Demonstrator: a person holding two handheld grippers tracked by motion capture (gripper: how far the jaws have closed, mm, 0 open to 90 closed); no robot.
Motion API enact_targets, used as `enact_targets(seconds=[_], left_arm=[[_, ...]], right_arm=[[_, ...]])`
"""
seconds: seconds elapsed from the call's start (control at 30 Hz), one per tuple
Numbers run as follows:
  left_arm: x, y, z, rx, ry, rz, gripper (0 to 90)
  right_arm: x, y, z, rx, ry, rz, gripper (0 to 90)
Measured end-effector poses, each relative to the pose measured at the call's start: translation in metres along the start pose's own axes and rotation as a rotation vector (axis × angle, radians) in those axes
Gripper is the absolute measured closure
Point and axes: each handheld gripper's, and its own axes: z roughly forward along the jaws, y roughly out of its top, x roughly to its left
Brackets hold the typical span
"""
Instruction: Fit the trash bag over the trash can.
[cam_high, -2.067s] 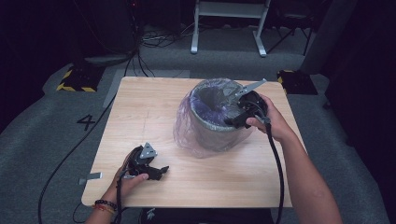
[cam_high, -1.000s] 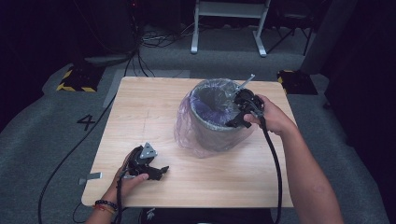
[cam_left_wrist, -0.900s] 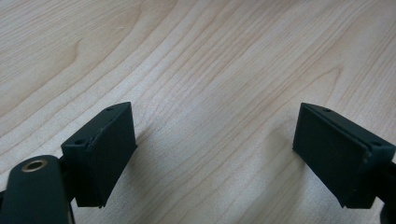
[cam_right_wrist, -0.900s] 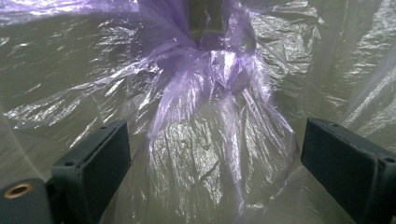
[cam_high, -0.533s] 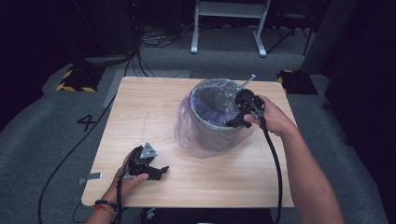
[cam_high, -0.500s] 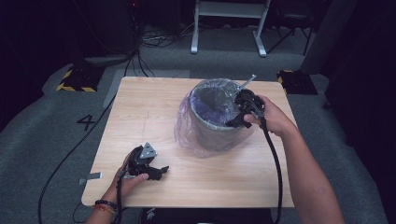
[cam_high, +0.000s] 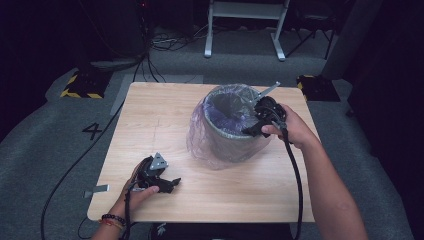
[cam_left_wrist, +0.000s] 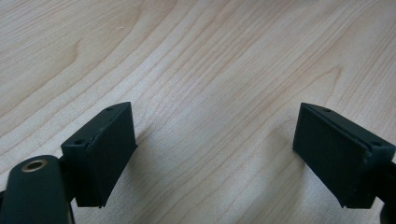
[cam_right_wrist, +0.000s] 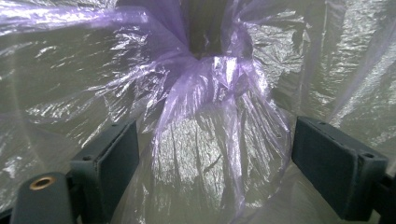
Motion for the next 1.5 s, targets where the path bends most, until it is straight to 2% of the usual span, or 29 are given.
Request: enact_targets(seconds=[0.17, 0.2, 0.33, 0.63, 0.7, 0.77, 1.07, 1.13, 1.27, 1.37, 1.4, 1.5], left_arm=[[0.000, 0.000, 0.000, 0.000, 0.000, 0.000, 13.0], [0.000, 0.000, 0.000, 0.000, 0.000, 0.001, 13.0], [0.000, 0.000, 0.000, 0.000, 0.000, 0.000, 13.0], [0.000, 0.000, 0.000, 0.000, -0.001, 0.001, 12.9], [0.000, 0.000, 0.000, 0.000, -0.001, 0.001, 12.9], [0.000, 0.000, 0.000, 0.000, -0.002, 0.001, 12.9], [0.000, 0.000, 0.000, 0.000, -0.001, 0.001, 12.9], [0.000, 0.000, 0.000, 0.000, -0.001, 0.001, 13.0], [0.000, 0.000, 0.000, 0.000, -0.001, 0.001, 13.0], [0.000, 0.000, 0.000, 0.001, -0.002, 0.001, 12.9], [0.000, 0.000, 0.000, 0.000, -0.001, 0.001, 12.9], [0.000, 0.000, 0.000, 0.000, -0.001, 0.001, 12.9]], right_arm=[[0.001, -0.001, -0.001, -0.035, -0.017, -0.015, 15.3], [0.001, -0.002, -0.002, -0.071, -0.028, -0.025, 15.2], [0.000, -0.007, -0.004, -0.137, -0.028, -0.037, 15.1], [-0.005, -0.015, -0.008, -0.266, -0.046, -0.020, 16.1], [-0.005, -0.015, -0.008, -0.275, -0.050, -0.023, 16.6], [-0.002, -0.013, -0.011, -0.292, -0.065, -0.046, 16.7], [0.002, -0.015, -0.024, -0.358, -0.066, -0.053, 17.0], [0.003, -0.018, -0.030, -0.391, -0.058, -0.050, 18.1], [0.005, -0.025, -0.038, -0.421, -0.059, -0.060, 18.5], [0.005, -0.028, -0.042, -0.426, -0.060, -0.057, 18.5], [0.004, -0.032, -0.046, -0.432, -0.076, -0.051, 18.9], [0.004, -0.038, -0.051, -0.435, -0.084, -0.055, 18.7]])
